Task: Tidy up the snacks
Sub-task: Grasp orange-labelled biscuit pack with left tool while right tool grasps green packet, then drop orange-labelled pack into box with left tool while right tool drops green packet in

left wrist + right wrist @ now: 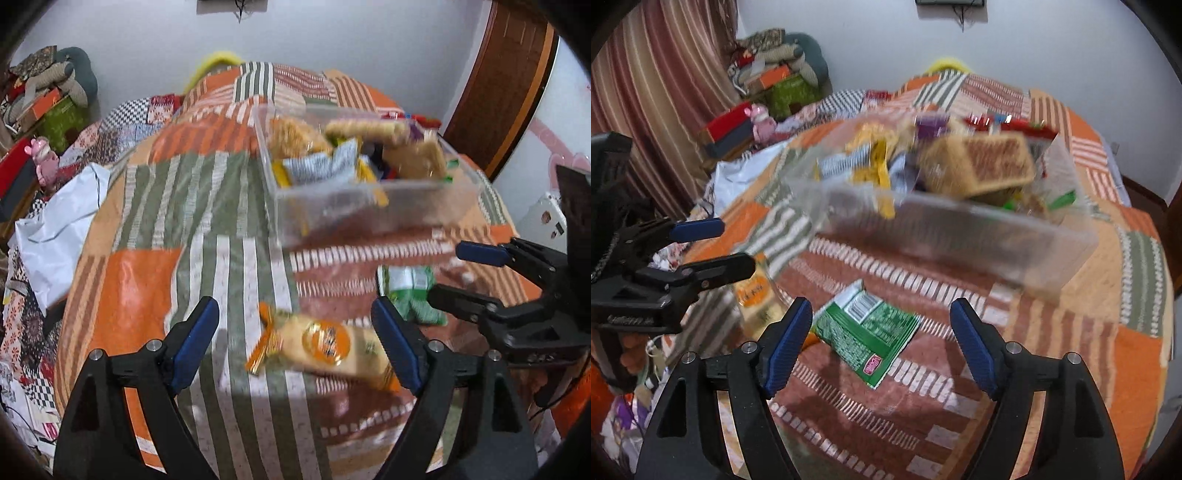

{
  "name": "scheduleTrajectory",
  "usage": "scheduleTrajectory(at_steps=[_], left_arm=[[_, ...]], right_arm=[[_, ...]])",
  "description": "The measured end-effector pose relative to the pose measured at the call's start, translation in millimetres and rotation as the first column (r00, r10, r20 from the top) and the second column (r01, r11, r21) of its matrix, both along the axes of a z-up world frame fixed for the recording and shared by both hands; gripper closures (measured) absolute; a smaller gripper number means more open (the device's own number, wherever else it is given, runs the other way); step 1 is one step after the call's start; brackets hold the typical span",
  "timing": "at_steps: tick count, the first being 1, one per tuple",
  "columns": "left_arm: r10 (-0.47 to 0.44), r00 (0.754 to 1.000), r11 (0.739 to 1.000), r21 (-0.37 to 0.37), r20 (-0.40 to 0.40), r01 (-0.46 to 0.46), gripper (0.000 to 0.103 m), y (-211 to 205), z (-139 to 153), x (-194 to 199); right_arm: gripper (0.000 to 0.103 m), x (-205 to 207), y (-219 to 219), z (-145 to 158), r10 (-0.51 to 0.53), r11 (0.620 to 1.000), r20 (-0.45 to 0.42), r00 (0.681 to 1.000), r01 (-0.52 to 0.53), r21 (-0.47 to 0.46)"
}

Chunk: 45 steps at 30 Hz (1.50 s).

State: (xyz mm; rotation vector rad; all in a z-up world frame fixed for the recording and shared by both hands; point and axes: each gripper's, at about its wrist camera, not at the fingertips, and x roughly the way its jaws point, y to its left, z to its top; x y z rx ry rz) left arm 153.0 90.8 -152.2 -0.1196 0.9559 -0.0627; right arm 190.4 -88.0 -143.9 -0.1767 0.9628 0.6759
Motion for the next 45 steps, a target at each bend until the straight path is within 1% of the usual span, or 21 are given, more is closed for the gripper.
scheduleTrajectory(at_steps=[7, 11, 13, 14, 15, 16, 18, 19, 21, 27, 31, 33, 35, 38, 39, 40, 41, 42, 43, 44, 45], left_arm=[[-0.005, 0.999, 1.000, -0.031, -0.039, 0.004, 0.018, 3, -15, -5], [-0.017, 0.998, 0.999, -0.044, -0.058, 0.014, 0.018, 0, -23, -5], [-0.023, 0.998, 0.998, -0.054, -0.058, 0.020, 0.018, -3, -25, -5], [-0.027, 0.998, 0.998, -0.058, -0.060, 0.023, 0.017, -4, -26, -5], [-0.032, 0.998, 0.998, -0.062, -0.062, 0.028, 0.017, -6, -26, -4], [-0.037, 0.997, 0.997, -0.065, -0.064, 0.032, 0.017, -7, -26, -3], [-0.042, 0.997, 0.997, -0.063, -0.066, 0.038, 0.016, -10, -27, -1], [-0.043, 0.997, 0.997, -0.062, -0.065, 0.039, 0.014, -12, -28, -1], [-0.044, 0.997, 0.997, -0.067, -0.068, 0.039, 0.012, -17, -29, 1], [-0.045, 0.997, 0.995, -0.088, -0.069, 0.039, 0.010, -35, -33, 9], [-0.085, 0.995, 0.993, -0.090, -0.060, 0.079, 0.009, -55, -35, 11], [-0.102, 0.992, 0.993, -0.071, -0.068, 0.097, 0.008, -67, -38, 14], [-0.103, 0.992, 0.995, -0.026, -0.073, 0.101, 0.007, -78, -42, 17], [-0.110, 0.992, 0.994, 0.012, -0.058, 0.111, 0.007, -89, -44, 20], [-0.115, 0.992, 0.993, 0.015, -0.051, 0.116, 0.009, -91, -44, 20], [-0.120, 0.992, 0.993, 0.017, -0.042, 0.121, 0.018, -92, -43, 19], [-0.125, 0.992, 0.992, 0.018, -0.035, 0.126, 0.031, -93, -42, 19], [-0.132, 0.991, 0.991, 0.023, -0.029, 0.133, 0.037, -92, -41, 18], [-0.138, 0.990, 0.990, 0.026, -0.024, 0.139, 0.052, -92, -39, 17], [-0.143, 0.989, 0.989, 0.026, -0.023, 0.144, 0.068, -90, -38, 16], [-0.147, 0.989, 0.989, 0.028, -0.025, 0.148, 0.068, -88, -37, 16]], right_arm=[[0.029, 2, 19, -21, 0.033, 0.999, -0.050, 0.998, -0.035, -0.030], [0.027, -3, 22, -26, 0.046, 0.998, -0.037, 0.998, -0.048, -0.048], [0.034, -3, 20, -24, 0.045, 0.998, -0.034, 0.998, -0.046, -0.043], [0.040, -3, 18, -23, 0.047, 0.998, -0.034, 0.998, -0.048, -0.040], [0.043, -3, 15, -22, 0.049, 0.998, -0.033, 0.998, -0.050, -0.036], [0.045, -3, 12, -22, 0.051, 0.998, -0.035, 0.998, -0.052, -0.030], [0.057, -4, 3, -20, 0.047, 0.999, -0.036, 0.998, -0.048, -0.021], [0.057, -4, -2, -19, 0.045, 0.999, -0.041, 0.998, -0.046, -0.014], [0.064, -5, -10, -18, 0.028, 1.000, -0.043, 0.999, -0.029, -0.003], [0.070, -11, -27, -15, -0.012, 1.000, -0.043, 0.999, 0.013, 0.028], [0.071, -14, -37, -12, -0.038, 0.998, -0.037, 0.999, 0.040, 0.044], [0.071, -16, -41, -9, -0.053, 0.997, -0.034, 0.998, 0.055, 0.052], [0.071, -17, -46, -7, -0.066, 0.996, -0.030, 0.997, 0.068, 0.060], [0.071, -18, -55, -4, -0.088, 0.993, -0.028, 0.996, 0.090, 0.076], [0.071, -18, -58, -3, -0.095, 0.992, -0.029, 0.995, 0.097, 0.082], [0.071, -18, -60, -2, -0.099, 0.991, -0.030, 0.995, 0.102, 0.086], [0.071, -19, -63, -1, -0.106, 0.990, -0.028, 0.994, 0.108, 0.091], [0.071, -19, -65, 1, -0.108, 0.989, -0.026, 0.994, 0.110, 0.095], [0.071, -20, -66, 3, -0.110, 0.989, -0.023, 0.994, 0.112, 0.100], [0.071, -20, -68, 5, -0.112, 0.988, -0.017, 0.994, 0.114, 0.104], [0.071, -20, -69, 7, -0.113, 0.988, -0.013, 0.993, 0.114, 0.108]])
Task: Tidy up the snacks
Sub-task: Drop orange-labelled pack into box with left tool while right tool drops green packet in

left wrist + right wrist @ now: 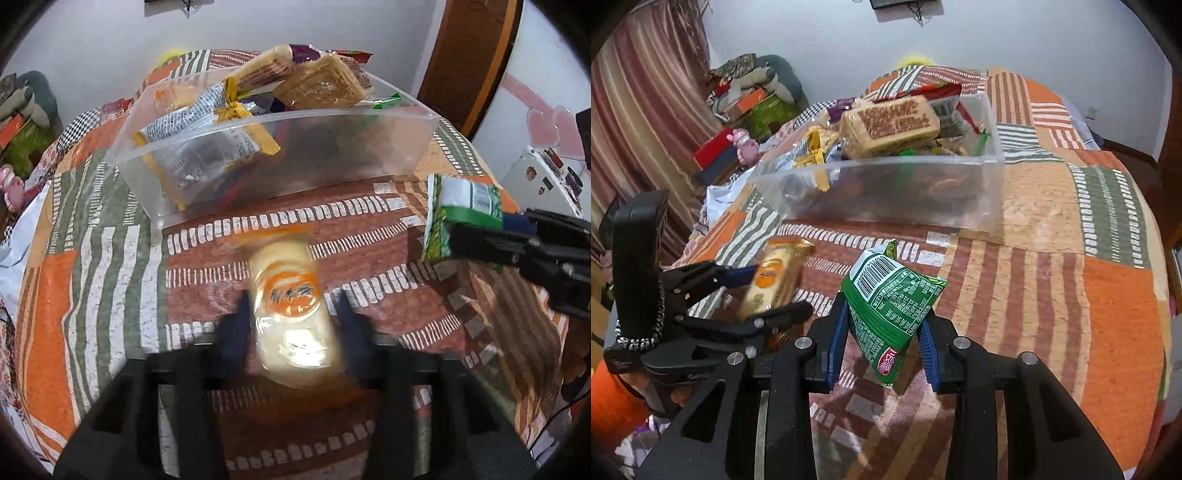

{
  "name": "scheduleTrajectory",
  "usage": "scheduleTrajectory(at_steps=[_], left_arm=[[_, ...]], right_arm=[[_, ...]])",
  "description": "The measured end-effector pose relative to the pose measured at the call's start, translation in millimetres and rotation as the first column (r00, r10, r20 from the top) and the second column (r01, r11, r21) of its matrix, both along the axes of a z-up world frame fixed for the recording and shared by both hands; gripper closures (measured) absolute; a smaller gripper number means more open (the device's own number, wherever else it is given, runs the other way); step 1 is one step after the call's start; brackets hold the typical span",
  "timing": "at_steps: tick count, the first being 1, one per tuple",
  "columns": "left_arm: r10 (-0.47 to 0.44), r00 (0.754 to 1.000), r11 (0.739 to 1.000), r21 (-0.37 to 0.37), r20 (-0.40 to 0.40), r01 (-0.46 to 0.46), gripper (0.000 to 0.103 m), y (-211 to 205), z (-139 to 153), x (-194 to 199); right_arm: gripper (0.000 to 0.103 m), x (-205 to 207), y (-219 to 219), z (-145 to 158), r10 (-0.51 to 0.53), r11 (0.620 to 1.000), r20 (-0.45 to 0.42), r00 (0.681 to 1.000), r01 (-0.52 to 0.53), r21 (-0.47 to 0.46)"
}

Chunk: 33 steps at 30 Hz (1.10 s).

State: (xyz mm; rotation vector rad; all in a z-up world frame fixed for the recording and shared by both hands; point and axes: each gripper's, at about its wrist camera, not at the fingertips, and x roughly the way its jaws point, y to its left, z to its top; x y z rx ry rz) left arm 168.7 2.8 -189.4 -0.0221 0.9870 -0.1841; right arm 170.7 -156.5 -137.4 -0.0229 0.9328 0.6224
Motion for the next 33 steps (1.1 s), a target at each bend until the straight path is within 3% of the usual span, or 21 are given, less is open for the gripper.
scheduleTrajectory(at_steps=[11, 23, 33], left_arm=[[0.027, 0.990, 1.000, 0.008, 0.137, -0.028, 0.069, 20, 51, -11], [0.097, 0.966, 0.994, -0.071, 0.241, -0.082, 0.069, 37, 103, 26], [0.146, 0.966, 0.989, -0.062, 0.214, -0.135, 0.068, 47, 92, 74]], right_arm=[[0.071, 12, -5, 29, -0.031, 0.998, 0.072, 0.997, 0.028, 0.051], [0.071, 44, -2, 57, -0.096, 0.993, 0.162, 0.982, 0.084, 0.082], [0.071, 85, 0, 40, -0.149, 0.989, 0.140, 0.979, 0.146, 0.037]])
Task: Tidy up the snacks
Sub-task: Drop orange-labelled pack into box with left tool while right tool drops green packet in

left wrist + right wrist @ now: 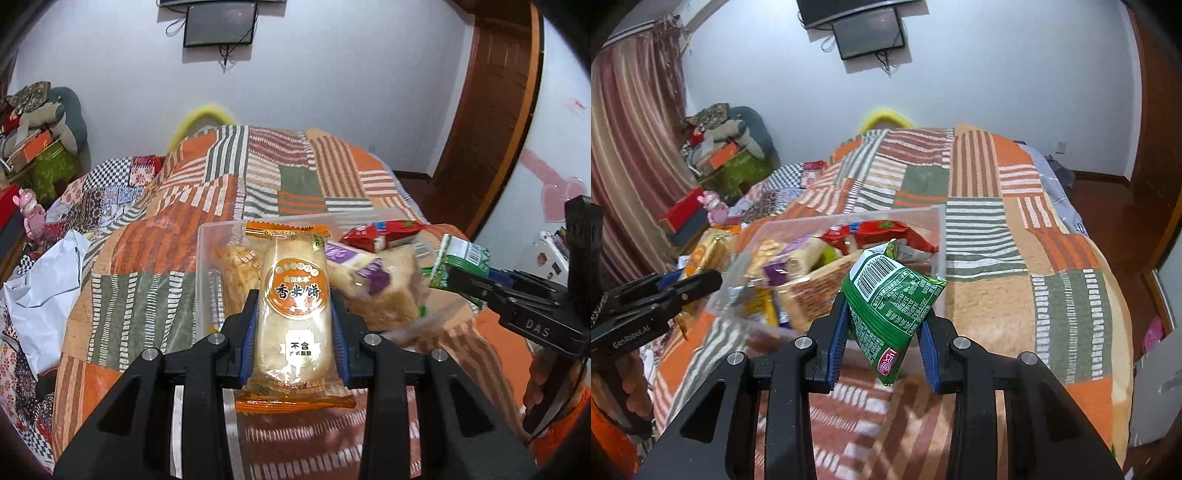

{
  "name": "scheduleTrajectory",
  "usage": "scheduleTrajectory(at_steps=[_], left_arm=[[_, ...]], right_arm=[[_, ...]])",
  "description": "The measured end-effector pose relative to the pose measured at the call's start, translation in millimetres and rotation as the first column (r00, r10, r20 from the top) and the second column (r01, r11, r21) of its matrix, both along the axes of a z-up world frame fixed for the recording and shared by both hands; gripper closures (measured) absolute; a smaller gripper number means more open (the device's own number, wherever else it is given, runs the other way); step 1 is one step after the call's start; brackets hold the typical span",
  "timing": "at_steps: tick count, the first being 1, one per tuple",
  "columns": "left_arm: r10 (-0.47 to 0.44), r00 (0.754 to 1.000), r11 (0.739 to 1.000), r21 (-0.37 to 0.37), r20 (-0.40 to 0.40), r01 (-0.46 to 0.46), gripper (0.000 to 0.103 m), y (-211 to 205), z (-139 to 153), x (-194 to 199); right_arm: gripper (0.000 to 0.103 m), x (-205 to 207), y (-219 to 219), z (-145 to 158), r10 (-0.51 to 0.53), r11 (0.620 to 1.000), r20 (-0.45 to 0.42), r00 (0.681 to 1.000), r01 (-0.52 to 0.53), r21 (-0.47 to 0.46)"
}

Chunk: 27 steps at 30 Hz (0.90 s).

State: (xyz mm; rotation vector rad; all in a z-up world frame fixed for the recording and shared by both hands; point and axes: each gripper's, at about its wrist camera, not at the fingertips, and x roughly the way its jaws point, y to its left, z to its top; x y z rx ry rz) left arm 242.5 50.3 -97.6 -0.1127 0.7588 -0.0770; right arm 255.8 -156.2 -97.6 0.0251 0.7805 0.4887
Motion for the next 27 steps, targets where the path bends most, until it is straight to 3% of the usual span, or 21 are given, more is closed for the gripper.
scheduleTrajectory(at_steps=[10, 17, 21, 27], left_arm=[[0.007, 0.999, 1.000, -0.001, -0.045, -0.007, 0.066, -3, -21, 31], [0.014, 0.999, 1.000, 0.017, -0.045, -0.013, 0.037, -6, -24, 26], [0.010, 0.999, 1.000, 0.020, -0.033, -0.010, 0.036, -5, -17, 16], [0.018, 1.000, 1.000, 0.013, 0.008, -0.018, 0.036, 2, 5, -4]], right_arm=[[0.071, 10, -4, -7, -0.008, 1.000, -0.013, 1.000, 0.008, 0.008], [0.071, 1, 5, -4, 0.022, 0.996, 0.001, 1.000, -0.022, -0.083], [0.057, -3, 2, 0, 0.016, 0.996, 0.005, 1.000, -0.015, -0.091], [0.051, -18, -3, 23, 0.014, 0.997, 0.058, 0.998, -0.009, -0.078]])
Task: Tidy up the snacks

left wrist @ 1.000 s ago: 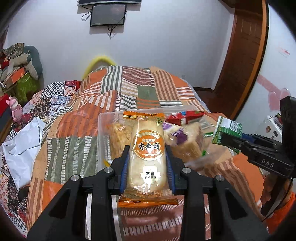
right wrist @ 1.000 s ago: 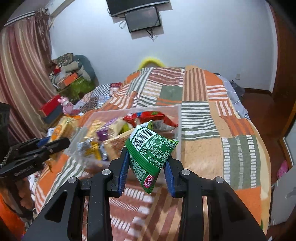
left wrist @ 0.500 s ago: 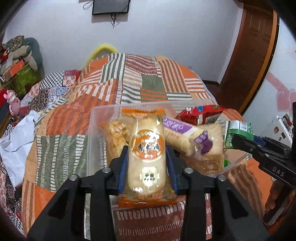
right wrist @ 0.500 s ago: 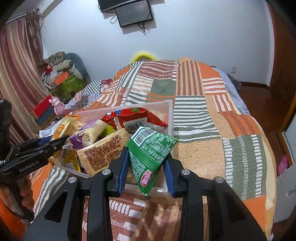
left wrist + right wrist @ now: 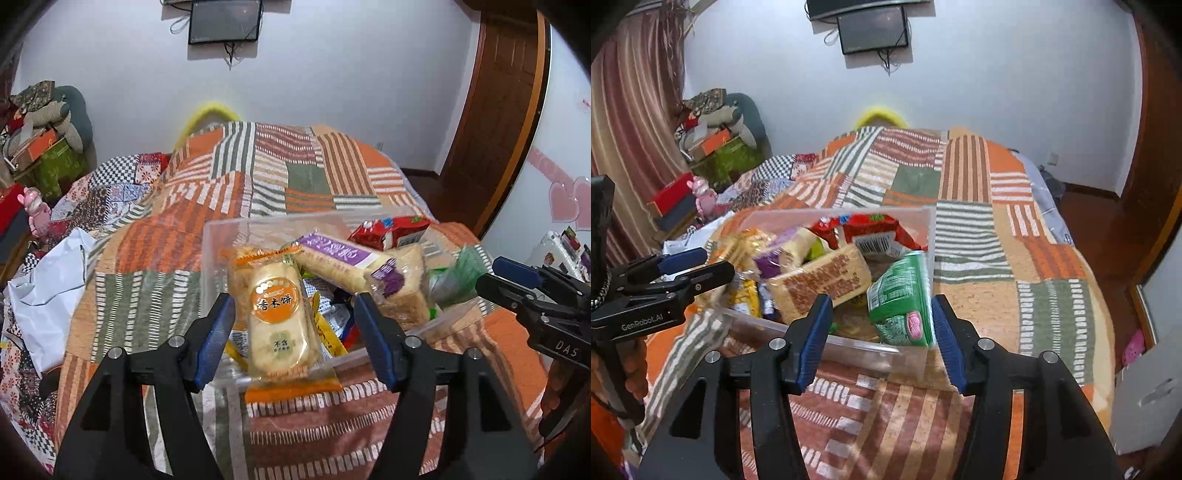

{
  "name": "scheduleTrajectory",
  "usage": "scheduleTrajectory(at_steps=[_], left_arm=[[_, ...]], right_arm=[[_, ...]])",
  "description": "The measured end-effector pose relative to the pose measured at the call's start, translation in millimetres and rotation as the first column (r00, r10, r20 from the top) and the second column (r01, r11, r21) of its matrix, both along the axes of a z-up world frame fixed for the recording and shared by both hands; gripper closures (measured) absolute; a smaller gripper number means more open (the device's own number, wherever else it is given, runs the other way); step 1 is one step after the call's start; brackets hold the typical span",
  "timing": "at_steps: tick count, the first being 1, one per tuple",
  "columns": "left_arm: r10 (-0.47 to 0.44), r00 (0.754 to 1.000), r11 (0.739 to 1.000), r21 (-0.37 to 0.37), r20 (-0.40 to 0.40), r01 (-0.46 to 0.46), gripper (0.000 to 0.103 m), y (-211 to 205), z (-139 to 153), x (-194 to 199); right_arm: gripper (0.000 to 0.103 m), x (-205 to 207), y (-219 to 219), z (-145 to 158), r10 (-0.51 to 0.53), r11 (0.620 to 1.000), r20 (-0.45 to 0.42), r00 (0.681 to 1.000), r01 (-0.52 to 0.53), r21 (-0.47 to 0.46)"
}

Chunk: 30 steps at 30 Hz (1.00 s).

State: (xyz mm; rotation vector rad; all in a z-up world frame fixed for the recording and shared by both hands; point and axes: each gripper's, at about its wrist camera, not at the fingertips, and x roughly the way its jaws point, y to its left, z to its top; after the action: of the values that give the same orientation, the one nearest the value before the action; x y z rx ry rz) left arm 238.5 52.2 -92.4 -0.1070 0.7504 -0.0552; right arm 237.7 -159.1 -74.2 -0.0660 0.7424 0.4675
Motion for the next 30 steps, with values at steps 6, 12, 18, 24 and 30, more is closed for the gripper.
scheduleTrajectory(at_steps=[6, 12, 18, 24, 30], left_arm=[[0.003, 0.994, 1.000, -0.016, 0.106, -0.002, 0.036, 2, 44, -35], [-0.004, 0.969, 1.000, -0.001, 0.247, 0.005, 0.034, -8, 93, -81], [0.002, 0.927, 1.000, 0.006, 0.375, -0.005, 0.023, -20, 130, -127], [0.005, 0.895, 1.000, 0.022, 0.446, -0.016, 0.007, -29, 146, -157], [0.009, 0.892, 1.000, 0.014, 0.451, -0.018, 0.003, -34, 143, -169]], right_arm=[[0.050, -23, -2, 35, 0.013, 1.000, 0.079, 0.997, -0.015, 0.028], [0.043, -57, -8, 74, 0.013, 0.994, 0.180, 0.984, -0.032, 0.102], [0.032, -95, -17, 110, 0.003, 0.984, 0.293, 0.956, -0.055, 0.169], [0.018, -121, -21, 122, -0.015, 0.982, 0.344, 0.939, -0.052, 0.184], [0.000, -129, -21, 121, -0.039, 0.980, 0.353, 0.935, -0.034, 0.197]])
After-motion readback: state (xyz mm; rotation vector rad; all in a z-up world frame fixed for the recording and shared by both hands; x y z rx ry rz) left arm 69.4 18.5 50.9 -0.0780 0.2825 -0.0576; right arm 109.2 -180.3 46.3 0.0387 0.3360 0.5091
